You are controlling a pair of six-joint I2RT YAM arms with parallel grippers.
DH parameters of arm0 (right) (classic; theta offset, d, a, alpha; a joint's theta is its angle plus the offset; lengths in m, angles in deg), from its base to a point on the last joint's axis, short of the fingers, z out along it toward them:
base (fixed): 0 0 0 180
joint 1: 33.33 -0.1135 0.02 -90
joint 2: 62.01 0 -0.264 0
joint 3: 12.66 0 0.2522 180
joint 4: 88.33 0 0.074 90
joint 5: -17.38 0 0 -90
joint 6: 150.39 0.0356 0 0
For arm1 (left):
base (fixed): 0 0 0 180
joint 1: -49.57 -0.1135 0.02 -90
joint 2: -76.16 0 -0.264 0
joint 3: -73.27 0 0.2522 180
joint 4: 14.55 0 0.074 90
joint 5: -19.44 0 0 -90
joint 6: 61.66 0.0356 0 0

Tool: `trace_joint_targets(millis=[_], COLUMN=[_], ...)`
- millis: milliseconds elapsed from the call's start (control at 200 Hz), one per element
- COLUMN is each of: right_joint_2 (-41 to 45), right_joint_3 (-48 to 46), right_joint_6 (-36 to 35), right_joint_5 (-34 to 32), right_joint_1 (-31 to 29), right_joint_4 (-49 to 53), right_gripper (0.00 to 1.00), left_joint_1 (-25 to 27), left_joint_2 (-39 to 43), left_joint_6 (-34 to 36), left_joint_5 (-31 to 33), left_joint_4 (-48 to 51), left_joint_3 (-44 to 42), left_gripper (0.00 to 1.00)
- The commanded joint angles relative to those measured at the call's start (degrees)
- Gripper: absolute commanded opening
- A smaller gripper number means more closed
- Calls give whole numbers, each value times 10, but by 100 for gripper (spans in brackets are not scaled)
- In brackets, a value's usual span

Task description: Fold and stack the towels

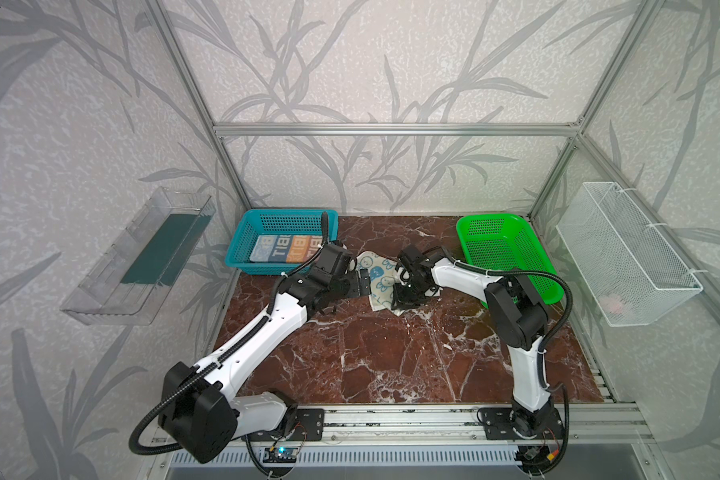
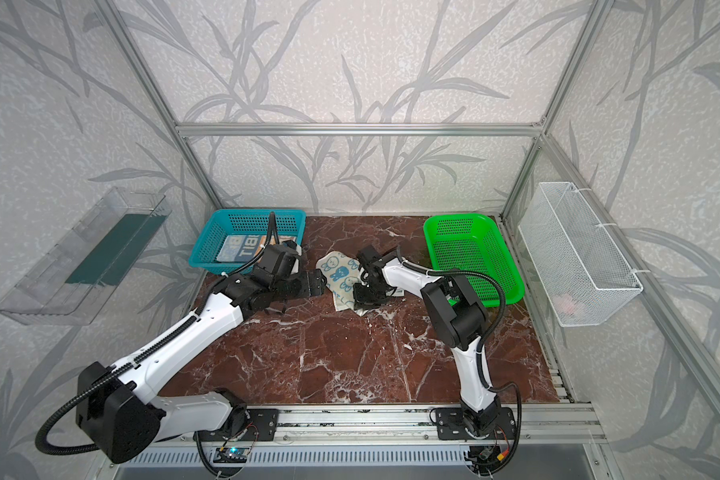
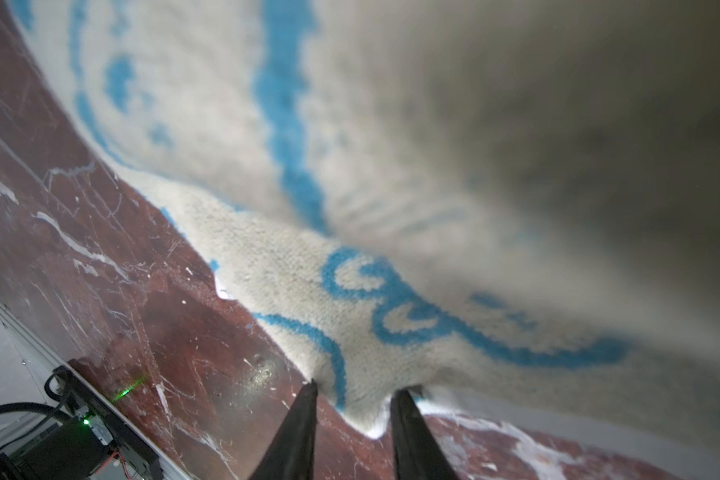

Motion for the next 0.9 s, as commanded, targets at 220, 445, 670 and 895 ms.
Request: trace_joint_targets(millis=[220,445,670,895], right_joint_2=[4,51,-30,-197], right_joint_3=[21,127,343,557], right_joint_6=[9,7,-22,-70], right_joint_5=[-26,-2,0,-28], right_joint_1=[-14,-22,69,167], right_joint_4=[34,105,210,324], right_gripper=[0,0,0,0], left_joint_1=[-3,-3,-3,-3], left_joint_2=[31,41,12,-21], left_joint_6=[-12,-5,3,15], left_joint_5=[3,12,9,6], left_joint_4=[4,15,18,23], left_joint_3=[-16,-16,2,18], left_gripper=[99,99,99,99])
